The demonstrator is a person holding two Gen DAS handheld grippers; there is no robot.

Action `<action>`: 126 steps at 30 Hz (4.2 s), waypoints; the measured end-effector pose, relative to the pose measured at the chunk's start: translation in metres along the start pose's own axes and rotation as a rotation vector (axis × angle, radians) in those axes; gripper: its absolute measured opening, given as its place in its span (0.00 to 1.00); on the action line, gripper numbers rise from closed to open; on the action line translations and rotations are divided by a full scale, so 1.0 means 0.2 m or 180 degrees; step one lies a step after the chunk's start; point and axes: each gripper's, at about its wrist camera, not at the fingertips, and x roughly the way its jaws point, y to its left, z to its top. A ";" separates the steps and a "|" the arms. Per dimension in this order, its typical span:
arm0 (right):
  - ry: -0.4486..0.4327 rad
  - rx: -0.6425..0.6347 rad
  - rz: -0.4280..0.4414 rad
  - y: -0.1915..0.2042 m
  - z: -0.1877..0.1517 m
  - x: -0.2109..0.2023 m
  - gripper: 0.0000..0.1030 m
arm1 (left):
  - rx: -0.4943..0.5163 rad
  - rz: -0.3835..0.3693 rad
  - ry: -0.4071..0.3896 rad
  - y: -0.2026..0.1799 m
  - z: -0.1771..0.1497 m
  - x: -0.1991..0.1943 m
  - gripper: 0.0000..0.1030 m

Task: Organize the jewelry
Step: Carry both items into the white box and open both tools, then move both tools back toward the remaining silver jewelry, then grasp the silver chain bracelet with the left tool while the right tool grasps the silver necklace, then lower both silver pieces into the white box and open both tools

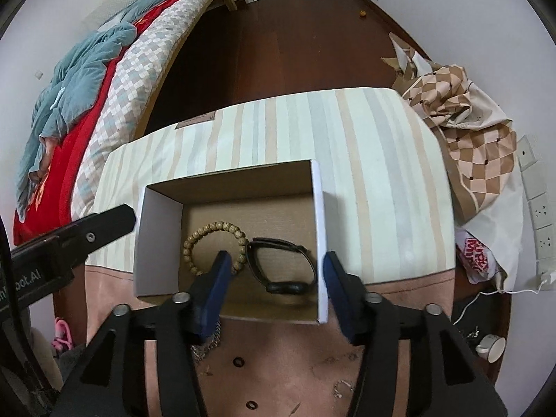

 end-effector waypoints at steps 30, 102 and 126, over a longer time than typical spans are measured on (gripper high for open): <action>-0.0289 -0.0233 -0.0639 0.07 -0.20 -0.29 0.96 | 0.0053 0.0597 -0.0451 0.07 -0.31 -0.28 0.99; -0.0679 0.0402 0.0050 -0.21 -0.89 -0.28 0.04 | -0.0211 0.0364 0.0089 0.15 -0.71 0.23 0.98; -0.0759 0.0571 0.0194 -0.29 -0.77 -0.30 0.04 | 0.0095 -0.0175 0.0022 0.08 -0.76 0.16 0.05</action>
